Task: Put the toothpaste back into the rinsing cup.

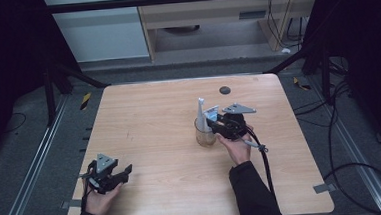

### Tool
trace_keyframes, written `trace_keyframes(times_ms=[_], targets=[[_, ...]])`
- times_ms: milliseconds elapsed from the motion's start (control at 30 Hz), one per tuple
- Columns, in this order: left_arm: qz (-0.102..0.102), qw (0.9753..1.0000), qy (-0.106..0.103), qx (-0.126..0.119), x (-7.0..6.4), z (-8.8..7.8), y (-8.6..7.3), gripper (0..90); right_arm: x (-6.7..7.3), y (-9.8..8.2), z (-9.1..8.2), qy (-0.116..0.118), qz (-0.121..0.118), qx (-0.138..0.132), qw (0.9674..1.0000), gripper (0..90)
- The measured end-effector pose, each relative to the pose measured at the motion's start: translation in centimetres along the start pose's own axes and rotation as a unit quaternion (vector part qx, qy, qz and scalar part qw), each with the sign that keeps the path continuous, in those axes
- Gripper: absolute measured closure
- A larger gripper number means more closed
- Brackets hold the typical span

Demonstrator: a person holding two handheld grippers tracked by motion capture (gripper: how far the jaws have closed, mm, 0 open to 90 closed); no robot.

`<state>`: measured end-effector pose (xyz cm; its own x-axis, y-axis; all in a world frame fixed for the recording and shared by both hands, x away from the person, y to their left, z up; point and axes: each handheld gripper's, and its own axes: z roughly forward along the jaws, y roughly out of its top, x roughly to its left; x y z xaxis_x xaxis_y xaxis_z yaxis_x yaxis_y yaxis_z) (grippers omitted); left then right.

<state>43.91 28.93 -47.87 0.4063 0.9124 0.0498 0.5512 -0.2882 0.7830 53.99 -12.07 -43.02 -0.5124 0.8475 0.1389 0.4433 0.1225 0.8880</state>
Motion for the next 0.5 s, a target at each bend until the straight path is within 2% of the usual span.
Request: trace_keyframes(times_ms=[33, 200, 333, 367, 500], targets=[[0.000, 1.0000, 0.000, 0.000, 0.0, 0.0, 0.0, 39.8, 0.1, 0.0, -0.2, -0.003, -0.008, 0.006, 0.9999, 54.7], [0.001, 1.0000, 0.000, 0.000, 0.0, 0.0, 0.0, 39.8, 0.2, 0.1, -0.7, -0.007, -0.017, 0.010, 0.9998, 50.6], [0.000, 1.0000, 0.000, 0.001, 0.0, 0.0, 0.0, 39.8, 0.4, 0.7, -2.2, 0.000, -0.014, -0.016, 0.9998, 47.9], [0.001, 1.0000, 0.000, 0.001, 0.0, 0.0, 0.0, 39.8, 0.2, 1.0, -2.8, 0.001, -0.014, -0.005, 0.9999, 44.5], [0.001, 1.0000, 0.001, 0.001, -0.1, 0.0, 0.0, 39.8, 0.0, 0.9, -3.7, -0.006, -0.025, 0.006, 0.9996, 38.8]])
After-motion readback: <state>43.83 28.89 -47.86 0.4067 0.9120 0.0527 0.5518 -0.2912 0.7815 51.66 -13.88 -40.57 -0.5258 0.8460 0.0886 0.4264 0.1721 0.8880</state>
